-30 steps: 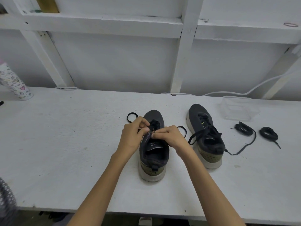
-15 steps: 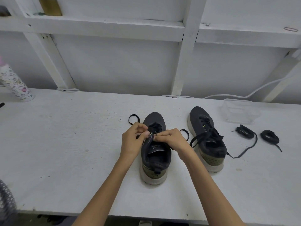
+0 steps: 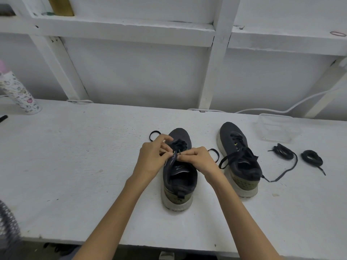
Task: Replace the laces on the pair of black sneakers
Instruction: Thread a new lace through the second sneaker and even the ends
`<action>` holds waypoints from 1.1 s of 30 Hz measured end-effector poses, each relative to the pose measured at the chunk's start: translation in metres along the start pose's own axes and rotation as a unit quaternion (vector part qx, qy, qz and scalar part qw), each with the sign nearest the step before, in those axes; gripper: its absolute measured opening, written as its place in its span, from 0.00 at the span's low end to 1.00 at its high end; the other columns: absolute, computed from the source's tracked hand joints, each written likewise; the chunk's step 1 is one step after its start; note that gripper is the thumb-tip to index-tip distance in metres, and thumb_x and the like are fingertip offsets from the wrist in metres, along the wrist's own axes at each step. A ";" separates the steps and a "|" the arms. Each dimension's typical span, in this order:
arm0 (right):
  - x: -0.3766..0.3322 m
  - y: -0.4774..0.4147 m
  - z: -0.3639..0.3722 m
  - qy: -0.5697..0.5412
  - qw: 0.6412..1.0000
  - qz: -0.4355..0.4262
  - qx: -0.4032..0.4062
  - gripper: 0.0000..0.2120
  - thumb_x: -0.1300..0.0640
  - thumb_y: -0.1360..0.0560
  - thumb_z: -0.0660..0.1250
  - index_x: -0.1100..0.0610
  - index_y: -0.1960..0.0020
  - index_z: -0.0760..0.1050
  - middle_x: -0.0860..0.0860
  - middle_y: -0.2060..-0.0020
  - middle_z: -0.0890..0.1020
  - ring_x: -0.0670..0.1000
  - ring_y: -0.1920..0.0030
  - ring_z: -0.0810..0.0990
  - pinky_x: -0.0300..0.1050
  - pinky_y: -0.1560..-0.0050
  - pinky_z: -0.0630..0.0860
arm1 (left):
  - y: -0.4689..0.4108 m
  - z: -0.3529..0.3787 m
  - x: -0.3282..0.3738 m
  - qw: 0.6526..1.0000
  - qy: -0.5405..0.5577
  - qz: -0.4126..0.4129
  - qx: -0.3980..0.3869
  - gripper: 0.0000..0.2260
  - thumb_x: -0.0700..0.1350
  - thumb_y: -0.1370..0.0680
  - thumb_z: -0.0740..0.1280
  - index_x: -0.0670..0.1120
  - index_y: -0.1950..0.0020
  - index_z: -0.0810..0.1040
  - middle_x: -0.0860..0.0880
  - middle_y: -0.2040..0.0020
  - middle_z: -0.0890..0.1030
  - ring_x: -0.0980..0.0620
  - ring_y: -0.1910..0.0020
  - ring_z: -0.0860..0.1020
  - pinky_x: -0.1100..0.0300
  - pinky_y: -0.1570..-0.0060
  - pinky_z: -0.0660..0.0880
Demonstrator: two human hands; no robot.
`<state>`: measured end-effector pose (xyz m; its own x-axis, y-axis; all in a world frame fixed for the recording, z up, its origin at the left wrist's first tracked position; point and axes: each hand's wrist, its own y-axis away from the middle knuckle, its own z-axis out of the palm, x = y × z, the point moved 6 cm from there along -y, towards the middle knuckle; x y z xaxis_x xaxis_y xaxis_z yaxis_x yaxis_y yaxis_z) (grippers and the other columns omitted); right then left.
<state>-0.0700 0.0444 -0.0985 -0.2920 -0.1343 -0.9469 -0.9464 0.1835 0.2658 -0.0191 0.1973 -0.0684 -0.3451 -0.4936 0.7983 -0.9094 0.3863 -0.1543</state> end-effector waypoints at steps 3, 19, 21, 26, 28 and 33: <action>-0.002 0.000 0.000 0.035 0.999 -0.012 0.001 0.03 0.61 0.29 0.74 0.56 0.58 0.86 0.50 0.62 0.86 0.44 0.60 0.83 0.43 0.49 0.79 | -0.008 0.002 0.014 0.997 -0.062 0.031 -0.034 0.18 0.39 0.27 0.73 0.52 0.40 0.76 0.55 0.59 0.82 0.59 0.59 0.81 0.67 0.53 0.76; -0.002 -0.001 0.001 0.049 0.999 -0.012 0.010 0.03 0.60 0.29 0.74 0.54 0.59 0.86 0.52 0.61 0.86 0.51 0.55 0.84 0.53 0.44 0.80 | -0.003 0.007 -0.021 0.994 0.086 -0.068 -0.001 0.11 0.43 0.29 0.77 0.51 0.49 0.81 0.56 0.66 0.84 0.63 0.59 0.81 0.77 0.59 0.71; -0.002 -0.001 0.001 0.063 0.998 -0.012 0.009 0.02 0.60 0.29 0.74 0.56 0.58 0.86 0.53 0.62 0.86 0.52 0.56 0.84 0.54 0.44 0.80 | 0.000 0.007 -0.023 0.991 0.110 -0.082 0.008 0.10 0.44 0.29 0.76 0.50 0.48 0.81 0.55 0.66 0.85 0.62 0.59 0.81 0.77 0.59 0.72; -0.005 -0.002 0.005 0.104 0.994 -0.025 0.005 0.05 0.55 0.31 0.72 0.56 0.61 0.85 0.57 0.63 0.85 0.55 0.58 0.84 0.58 0.48 0.79 | 0.005 0.015 -0.010 0.987 0.146 -0.045 -0.045 0.13 0.47 0.26 0.74 0.52 0.42 0.80 0.59 0.49 0.84 0.66 0.47 0.78 0.74 0.50 0.72; -0.005 -0.002 0.004 0.094 0.995 -0.025 0.013 0.07 0.54 0.34 0.71 0.58 0.62 0.84 0.59 0.63 0.84 0.58 0.59 0.83 0.60 0.49 0.79 | 0.007 0.022 -0.006 0.988 0.125 -0.017 -0.089 0.13 0.47 0.25 0.73 0.54 0.41 0.80 0.60 0.44 0.81 0.67 0.43 0.75 0.75 0.47 0.70; -0.006 0.003 0.001 -0.031 0.999 -0.014 0.018 0.07 0.65 0.27 0.71 0.70 0.57 0.80 0.56 0.64 0.82 0.50 0.61 0.81 0.44 0.57 0.79 | 0.007 0.014 -0.008 0.996 0.071 0.014 -0.044 0.14 0.47 0.27 0.64 0.56 0.42 0.80 0.63 0.46 0.81 0.64 0.41 0.74 0.69 0.42 0.70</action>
<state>-0.0706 0.0471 -0.0924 -0.2553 -0.0796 -0.9636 -0.9483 0.2151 0.2335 -0.0260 0.1925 -0.0840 -0.3279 -0.3689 0.8697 -0.8738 0.4683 -0.1308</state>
